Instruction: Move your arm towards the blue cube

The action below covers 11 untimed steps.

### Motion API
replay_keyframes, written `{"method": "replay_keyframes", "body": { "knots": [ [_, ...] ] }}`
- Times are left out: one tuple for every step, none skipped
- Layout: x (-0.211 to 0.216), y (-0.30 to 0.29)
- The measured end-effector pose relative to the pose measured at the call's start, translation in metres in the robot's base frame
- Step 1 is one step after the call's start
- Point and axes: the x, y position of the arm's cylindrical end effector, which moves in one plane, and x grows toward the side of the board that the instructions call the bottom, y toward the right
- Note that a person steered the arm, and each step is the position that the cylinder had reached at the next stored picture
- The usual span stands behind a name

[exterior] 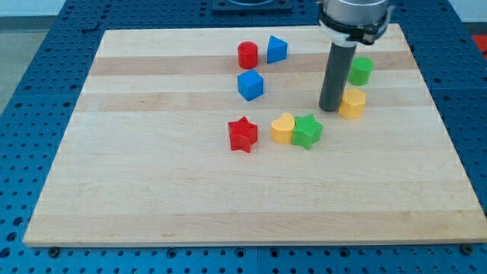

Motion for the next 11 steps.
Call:
{"method": "replay_keyframes", "body": {
  "knots": [
    [0.002, 0.010],
    [0.002, 0.024],
    [0.002, 0.034],
    [0.002, 0.019],
    [0.002, -0.040],
    [0.002, -0.103],
    [0.001, -0.179],
    [-0.016, -0.228],
    [-0.034, -0.235],
    [-0.043, -0.233],
    [-0.045, -0.212]
  ]
}}
